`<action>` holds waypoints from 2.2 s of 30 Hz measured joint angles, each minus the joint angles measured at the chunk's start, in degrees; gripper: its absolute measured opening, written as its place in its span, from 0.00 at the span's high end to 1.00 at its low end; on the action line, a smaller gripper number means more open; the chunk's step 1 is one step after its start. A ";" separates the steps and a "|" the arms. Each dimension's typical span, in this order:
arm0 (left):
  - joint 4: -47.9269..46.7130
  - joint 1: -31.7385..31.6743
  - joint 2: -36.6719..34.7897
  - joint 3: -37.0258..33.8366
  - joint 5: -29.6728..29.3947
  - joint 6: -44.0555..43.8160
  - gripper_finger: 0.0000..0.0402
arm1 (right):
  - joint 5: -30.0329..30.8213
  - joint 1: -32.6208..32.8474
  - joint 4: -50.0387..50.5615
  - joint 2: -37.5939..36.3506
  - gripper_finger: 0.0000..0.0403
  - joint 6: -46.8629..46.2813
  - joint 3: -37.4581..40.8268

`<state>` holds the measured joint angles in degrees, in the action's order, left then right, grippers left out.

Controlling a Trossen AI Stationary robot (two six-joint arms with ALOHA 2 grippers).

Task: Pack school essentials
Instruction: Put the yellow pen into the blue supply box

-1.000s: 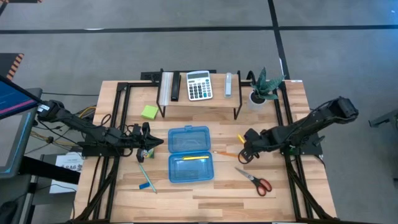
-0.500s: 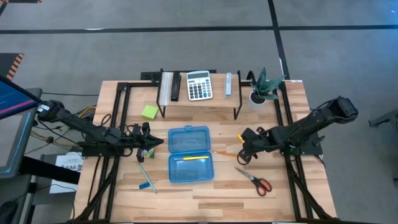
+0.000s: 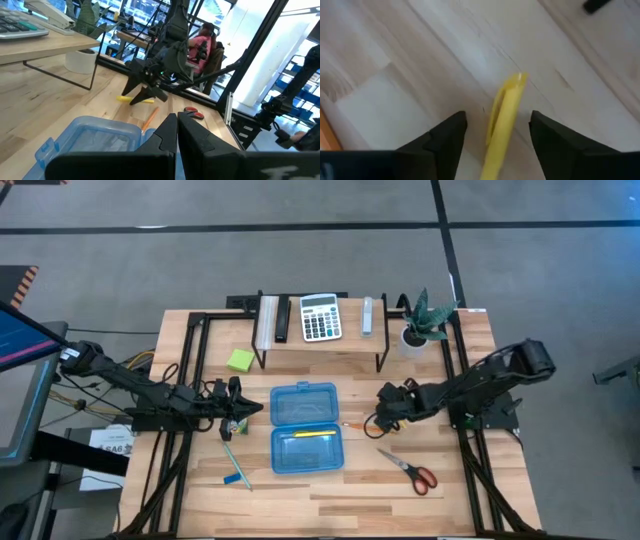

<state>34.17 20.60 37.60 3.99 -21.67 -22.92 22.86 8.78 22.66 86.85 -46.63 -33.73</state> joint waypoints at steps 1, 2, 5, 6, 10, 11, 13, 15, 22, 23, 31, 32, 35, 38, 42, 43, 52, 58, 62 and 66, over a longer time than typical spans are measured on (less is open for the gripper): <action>0.00 0.02 0.00 0.00 0.00 0.00 1.00 | -0.25 -0.49 -0.56 1.12 0.39 0.28 -0.15; 0.00 0.00 0.00 0.00 0.00 -0.02 1.00 | -0.09 -0.83 -1.48 2.08 0.39 0.25 -0.29; 0.00 0.01 0.00 0.00 0.01 0.00 1.00 | -0.05 -1.59 -2.31 3.40 0.46 -0.17 -0.47; 0.00 0.01 0.00 0.00 0.02 0.00 1.00 | -0.20 -1.67 -2.37 3.45 0.50 -0.11 -0.47; 0.00 0.02 0.00 0.00 0.13 0.00 1.00 | -1.78 -1.81 -2.45 2.30 0.71 1.81 -0.15; -0.02 0.02 0.00 0.00 0.21 0.00 1.00 | -2.20 -1.83 -2.25 1.90 0.77 2.30 -0.10; -0.02 0.01 0.00 0.00 0.20 0.00 1.00 | -2.42 -1.84 -1.77 1.20 0.87 2.80 -0.01; -0.02 0.02 0.00 0.00 0.20 0.00 1.00 | -2.61 -1.84 -1.24 0.65 0.93 3.76 0.10; -0.02 0.02 0.00 0.00 0.17 0.39 1.00 | -2.54 -1.78 -0.22 -1.24 0.91 5.18 0.41; -0.02 0.00 0.00 0.00 0.15 0.35 1.00 | -2.54 -1.78 -0.22 -1.60 0.91 5.27 0.41; -0.11 0.02 0.00 0.00 -0.02 0.13 1.00 | -3.05 -1.68 -0.02 -5.57 1.00 6.23 0.60; -0.11 0.02 0.00 0.00 -0.04 0.13 1.00 | -3.04 -1.71 0.20 -6.16 0.99 6.25 0.62; -0.15 0.02 0.00 0.00 -0.04 0.12 1.00 | -2.98 -1.75 -0.21 -7.29 0.99 6.21 0.60; -0.22 0.01 0.00 0.00 -0.02 0.12 1.00 | -2.87 -1.69 -0.44 -8.22 1.00 6.25 0.56; -0.22 0.00 0.00 0.00 -0.02 0.31 1.00 | -2.42 -1.56 -0.61 -8.90 1.00 6.59 0.48; -0.22 0.00 0.00 0.00 -0.02 0.40 1.00 | -2.21 -1.40 -0.60 -8.90 1.00 6.67 0.47; -0.22 0.01 0.01 0.00 -0.02 0.39 1.00 | -2.22 2.96 0.37 -8.72 0.87 20.26 0.36; -0.22 0.02 0.00 0.00 0.00 0.39 1.00 | -2.40 6.15 6.37 -8.75 0.70 27.78 0.36; -0.22 0.02 0.00 0.00 -0.07 0.39 1.00 | -2.34 6.59 9.93 -8.77 0.58 28.13 0.34; -0.22 0.02 0.00 0.00 -0.18 0.40 1.00 | -3.73 6.38 12.31 -8.79 0.50 28.17 0.30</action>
<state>33.95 20.62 37.60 3.99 -21.85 -22.52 19.13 15.17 34.97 78.06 -18.46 -33.43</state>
